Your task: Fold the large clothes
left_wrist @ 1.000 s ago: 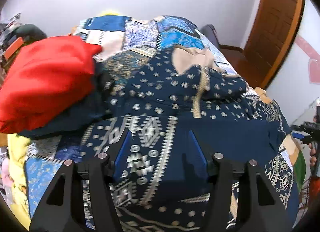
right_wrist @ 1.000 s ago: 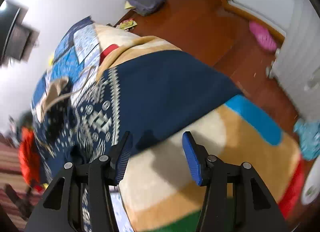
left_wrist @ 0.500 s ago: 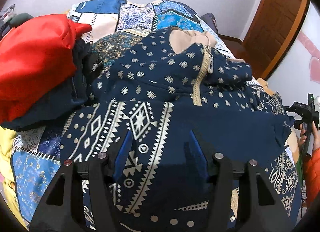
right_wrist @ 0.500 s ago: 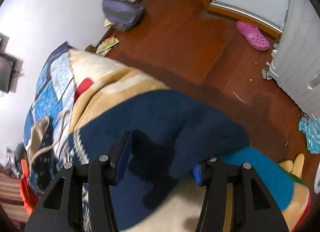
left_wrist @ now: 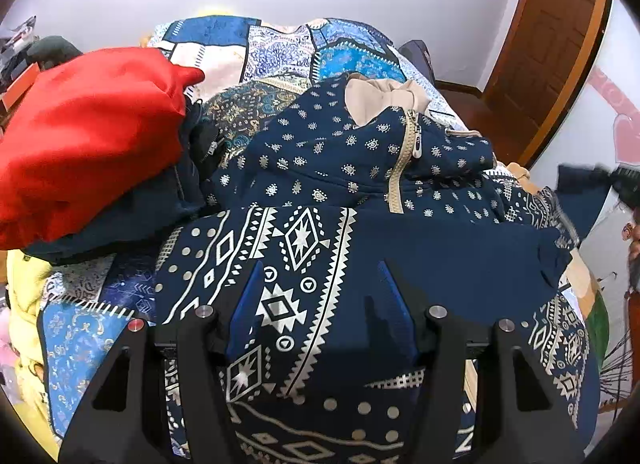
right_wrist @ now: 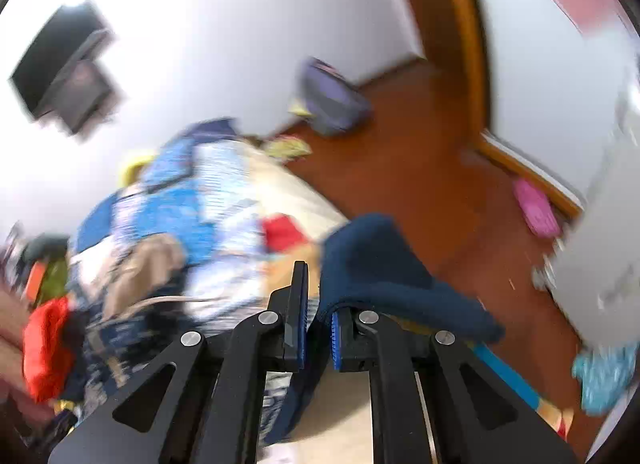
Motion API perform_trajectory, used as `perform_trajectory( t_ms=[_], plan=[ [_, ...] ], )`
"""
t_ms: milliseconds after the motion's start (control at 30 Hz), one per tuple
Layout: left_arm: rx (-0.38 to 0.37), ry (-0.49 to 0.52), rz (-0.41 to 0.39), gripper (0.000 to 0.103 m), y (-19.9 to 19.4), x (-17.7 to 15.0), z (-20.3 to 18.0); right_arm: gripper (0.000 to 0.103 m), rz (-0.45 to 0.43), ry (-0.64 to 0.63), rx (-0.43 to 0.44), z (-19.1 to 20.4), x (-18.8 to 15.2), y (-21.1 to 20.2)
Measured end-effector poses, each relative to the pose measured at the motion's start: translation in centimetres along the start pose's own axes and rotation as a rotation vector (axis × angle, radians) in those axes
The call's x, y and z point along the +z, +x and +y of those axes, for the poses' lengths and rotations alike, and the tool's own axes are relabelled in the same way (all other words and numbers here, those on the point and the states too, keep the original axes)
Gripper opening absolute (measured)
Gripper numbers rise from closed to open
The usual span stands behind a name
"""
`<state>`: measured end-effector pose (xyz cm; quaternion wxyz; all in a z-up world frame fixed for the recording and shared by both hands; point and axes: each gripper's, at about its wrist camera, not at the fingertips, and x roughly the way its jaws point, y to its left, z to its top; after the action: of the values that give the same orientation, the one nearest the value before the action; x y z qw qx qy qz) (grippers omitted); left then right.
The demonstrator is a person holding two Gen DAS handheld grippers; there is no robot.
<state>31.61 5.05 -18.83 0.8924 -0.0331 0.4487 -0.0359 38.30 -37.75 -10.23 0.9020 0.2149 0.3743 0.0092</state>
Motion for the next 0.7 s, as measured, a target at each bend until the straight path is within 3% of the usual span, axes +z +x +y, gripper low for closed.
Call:
perform_trajectory(
  t_ms=[167, 367, 467, 700],
  plan=[
    [0.003, 0.013, -0.014, 0.059, -1.3, -0.2, 0.1, 0.008, -0.016, -0.122, 0.177, 6.9, -0.7, -2.8],
    [-0.002, 0.027, -0.044, 0.059, -3.3, -0.7, 0.3, 0.008, 0.06, -0.261, 0.278, 14.1, -4.1, -2.4],
    [0.003, 0.04, -0.05, 0.059, -3.9, -1.2, 0.4, 0.008, 0.139, -0.321, 0.302, 16.7, -6.4, -0.6],
    [0.017, 0.066, -0.034, 0.06, -4.1, -2.8, 0.7, 0.008, 0.35, -0.435, 0.247, 19.8, -13.1, 4.0]
  ],
)
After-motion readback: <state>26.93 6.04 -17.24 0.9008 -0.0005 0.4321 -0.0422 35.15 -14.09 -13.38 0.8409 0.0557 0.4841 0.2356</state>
